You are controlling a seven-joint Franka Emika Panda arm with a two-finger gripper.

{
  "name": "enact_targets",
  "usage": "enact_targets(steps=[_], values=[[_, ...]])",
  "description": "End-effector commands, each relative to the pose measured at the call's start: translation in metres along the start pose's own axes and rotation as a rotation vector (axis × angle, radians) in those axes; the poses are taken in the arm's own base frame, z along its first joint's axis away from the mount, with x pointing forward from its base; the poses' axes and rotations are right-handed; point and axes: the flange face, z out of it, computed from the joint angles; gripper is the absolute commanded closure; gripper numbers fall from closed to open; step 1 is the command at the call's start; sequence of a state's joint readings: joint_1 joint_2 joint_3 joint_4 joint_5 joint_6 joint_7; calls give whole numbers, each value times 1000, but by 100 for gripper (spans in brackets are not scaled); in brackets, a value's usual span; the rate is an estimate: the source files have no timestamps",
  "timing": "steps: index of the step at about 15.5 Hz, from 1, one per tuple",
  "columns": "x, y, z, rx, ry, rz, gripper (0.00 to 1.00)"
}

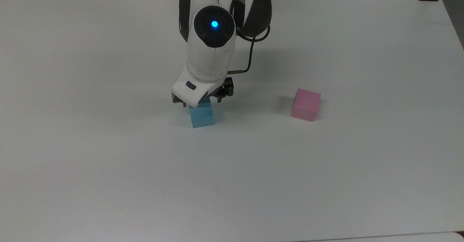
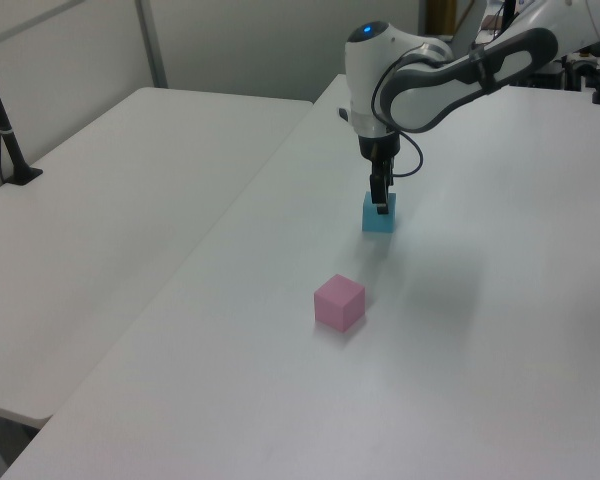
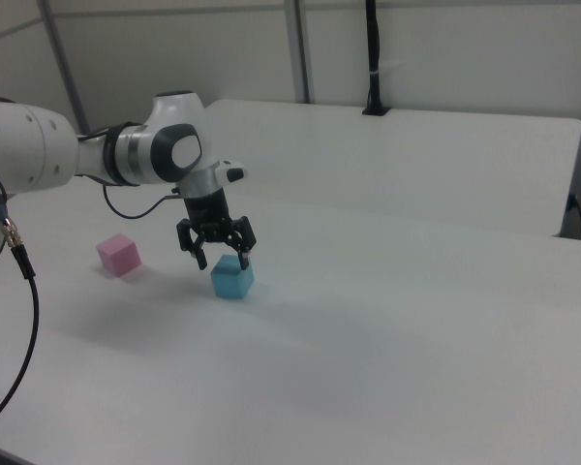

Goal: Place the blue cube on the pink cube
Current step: 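Close the gripper on the light-blue cube and lift it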

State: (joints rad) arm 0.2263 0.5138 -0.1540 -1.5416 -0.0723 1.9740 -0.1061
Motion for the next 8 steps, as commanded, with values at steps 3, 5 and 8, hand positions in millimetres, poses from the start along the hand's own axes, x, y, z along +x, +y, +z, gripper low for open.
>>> enact_targets(steps=[3,5,8], values=[[14,-6,26,-24,49,37,22],[16,-18,22,-20,55,55,59],[7,-51,-19,-1,40,88,70]])
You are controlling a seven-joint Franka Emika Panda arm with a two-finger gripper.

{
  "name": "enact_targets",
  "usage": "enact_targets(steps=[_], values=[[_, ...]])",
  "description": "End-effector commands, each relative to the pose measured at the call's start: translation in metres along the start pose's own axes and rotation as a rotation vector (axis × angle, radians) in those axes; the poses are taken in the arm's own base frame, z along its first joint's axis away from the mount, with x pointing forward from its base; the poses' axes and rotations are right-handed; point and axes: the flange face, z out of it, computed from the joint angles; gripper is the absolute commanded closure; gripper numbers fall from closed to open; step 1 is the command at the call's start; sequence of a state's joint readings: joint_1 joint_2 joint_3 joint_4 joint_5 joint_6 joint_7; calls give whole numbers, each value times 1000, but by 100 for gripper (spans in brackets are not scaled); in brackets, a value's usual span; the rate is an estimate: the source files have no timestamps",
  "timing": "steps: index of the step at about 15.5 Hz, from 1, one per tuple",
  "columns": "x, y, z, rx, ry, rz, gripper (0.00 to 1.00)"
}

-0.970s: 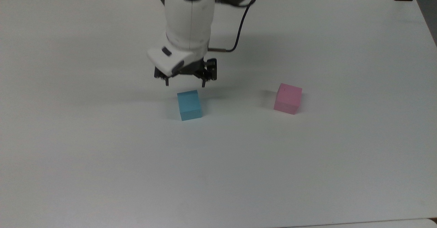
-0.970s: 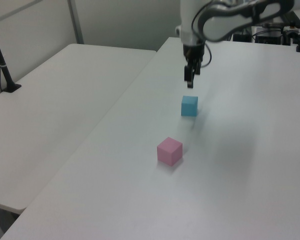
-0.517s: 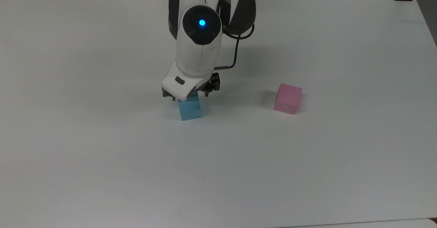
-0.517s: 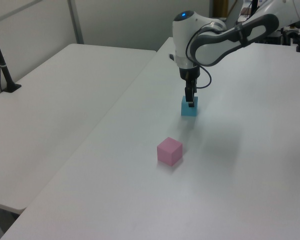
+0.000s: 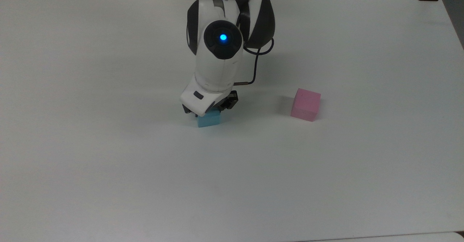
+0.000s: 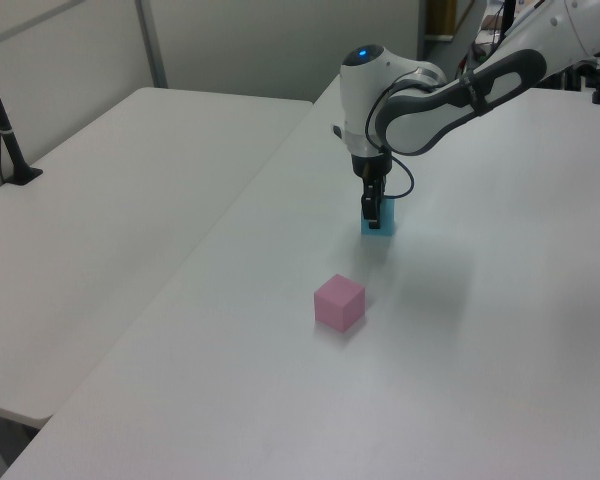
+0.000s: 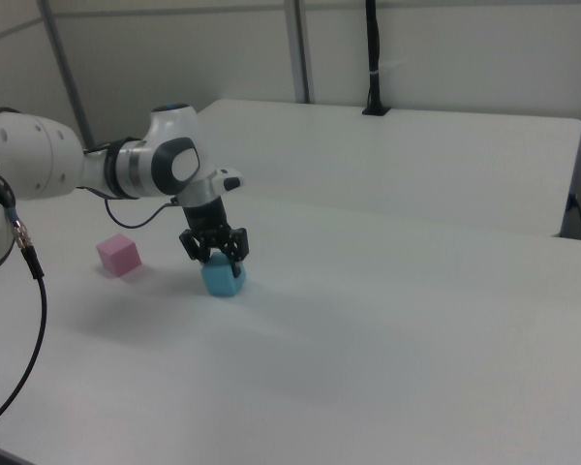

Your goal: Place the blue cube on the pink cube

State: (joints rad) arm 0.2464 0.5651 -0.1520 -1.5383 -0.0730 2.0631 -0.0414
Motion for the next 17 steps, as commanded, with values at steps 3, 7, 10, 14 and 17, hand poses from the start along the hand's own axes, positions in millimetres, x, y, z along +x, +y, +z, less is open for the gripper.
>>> enact_targets(steps=[3,7,10,14,17], values=[[-9,-87,-97,62,45,138,68],[-14,-168,-118,73,83,155,68],[-16,-227,-120,82,114,166,64],[-10,-264,-116,108,179,210,57],[-7,-267,-111,107,183,209,42]])
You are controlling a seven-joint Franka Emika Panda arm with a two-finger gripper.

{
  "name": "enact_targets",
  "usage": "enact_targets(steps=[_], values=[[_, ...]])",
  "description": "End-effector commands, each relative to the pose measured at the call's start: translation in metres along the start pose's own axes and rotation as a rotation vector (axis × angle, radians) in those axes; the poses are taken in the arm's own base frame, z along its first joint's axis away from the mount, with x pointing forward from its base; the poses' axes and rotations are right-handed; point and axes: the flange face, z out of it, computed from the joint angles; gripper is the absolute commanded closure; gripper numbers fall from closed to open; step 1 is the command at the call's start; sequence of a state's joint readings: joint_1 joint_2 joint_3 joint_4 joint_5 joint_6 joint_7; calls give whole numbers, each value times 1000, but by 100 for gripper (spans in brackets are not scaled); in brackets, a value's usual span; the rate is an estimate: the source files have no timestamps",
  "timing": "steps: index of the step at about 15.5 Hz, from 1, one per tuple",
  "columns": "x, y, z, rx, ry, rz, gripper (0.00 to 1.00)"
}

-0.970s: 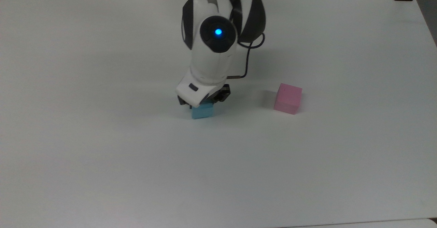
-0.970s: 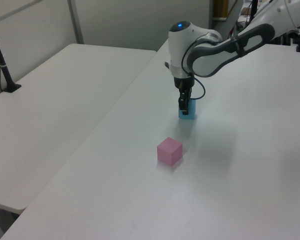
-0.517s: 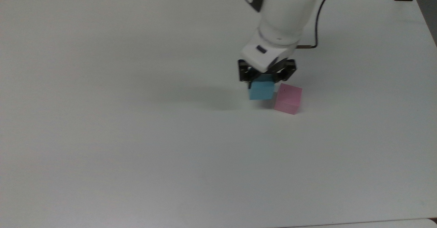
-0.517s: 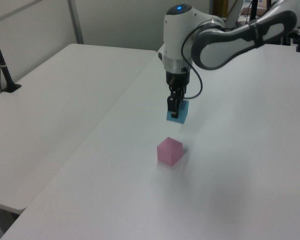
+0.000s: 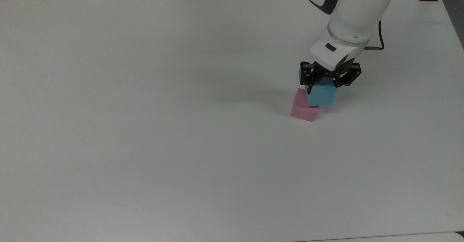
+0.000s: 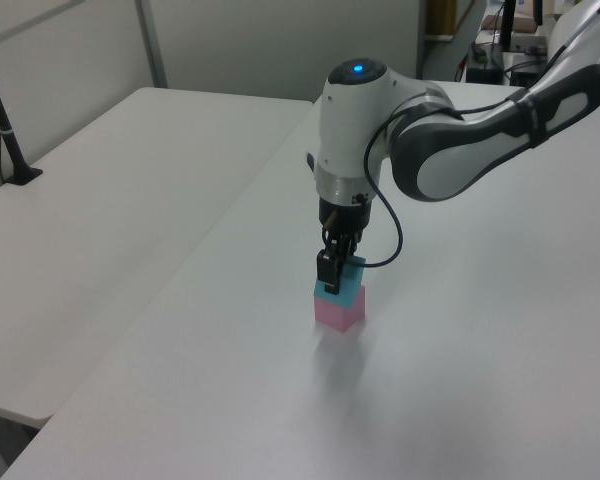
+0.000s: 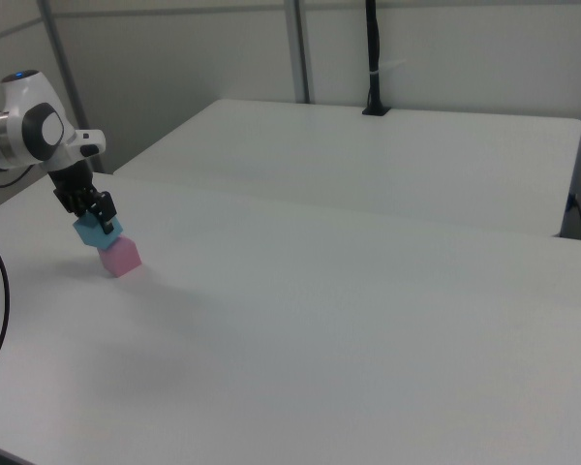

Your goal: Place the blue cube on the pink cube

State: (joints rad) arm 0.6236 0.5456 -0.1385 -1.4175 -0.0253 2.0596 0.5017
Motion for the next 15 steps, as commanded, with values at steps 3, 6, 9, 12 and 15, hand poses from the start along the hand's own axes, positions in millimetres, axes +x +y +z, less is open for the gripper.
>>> enact_targets(steps=[3,6,9,12,15], values=[[10,5,0,4,20,26,38],[11,8,1,-4,20,21,0],[13,15,-14,-3,28,31,0],[16,62,-80,5,24,8,0],[14,149,-141,-12,-48,19,0]])
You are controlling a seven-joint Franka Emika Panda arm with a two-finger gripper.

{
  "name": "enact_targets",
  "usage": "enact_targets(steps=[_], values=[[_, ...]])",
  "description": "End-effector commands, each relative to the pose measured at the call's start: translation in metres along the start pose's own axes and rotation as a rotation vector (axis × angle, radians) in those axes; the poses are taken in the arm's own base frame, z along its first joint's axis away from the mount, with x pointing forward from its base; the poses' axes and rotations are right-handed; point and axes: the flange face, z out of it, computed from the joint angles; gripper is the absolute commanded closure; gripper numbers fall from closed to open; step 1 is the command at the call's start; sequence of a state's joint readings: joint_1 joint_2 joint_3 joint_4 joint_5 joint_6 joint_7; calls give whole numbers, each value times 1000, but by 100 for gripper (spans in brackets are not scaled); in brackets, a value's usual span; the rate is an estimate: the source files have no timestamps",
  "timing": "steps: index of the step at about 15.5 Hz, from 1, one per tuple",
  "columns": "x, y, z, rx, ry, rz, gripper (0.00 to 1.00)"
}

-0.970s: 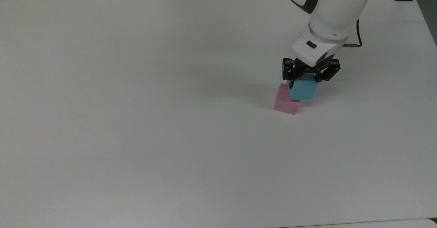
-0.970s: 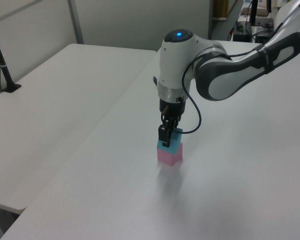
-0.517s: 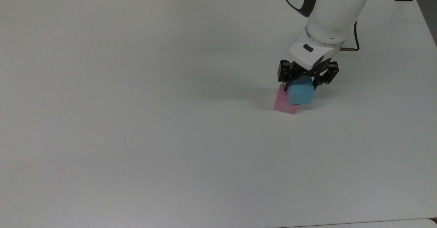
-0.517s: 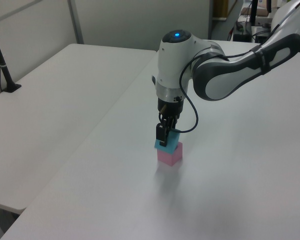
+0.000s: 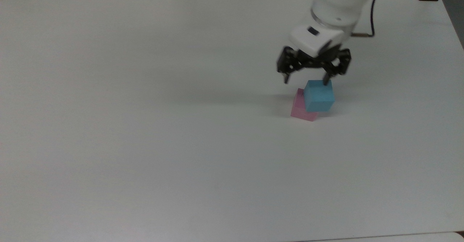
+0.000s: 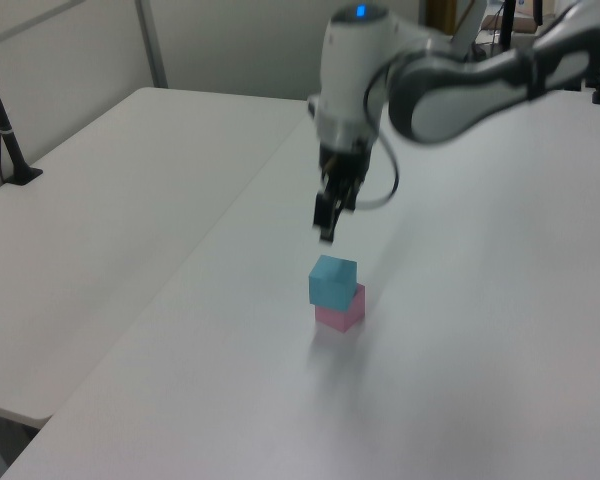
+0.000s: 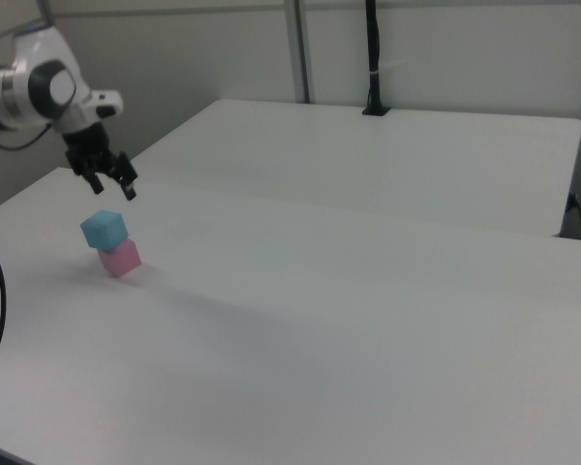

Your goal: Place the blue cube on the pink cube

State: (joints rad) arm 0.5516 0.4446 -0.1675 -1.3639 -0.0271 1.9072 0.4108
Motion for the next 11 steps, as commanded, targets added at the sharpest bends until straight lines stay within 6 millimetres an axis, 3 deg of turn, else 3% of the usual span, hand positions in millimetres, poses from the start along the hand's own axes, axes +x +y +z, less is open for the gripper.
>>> enact_targets(steps=[1,5,7,9,11], values=[[-11,97,-71,-1,-65,16,0],[-24,191,-88,-3,-116,-3,0],[-29,226,-95,1,-140,-8,0],[-30,250,-95,-4,-158,27,0],[-30,260,-95,-5,-159,49,0]])
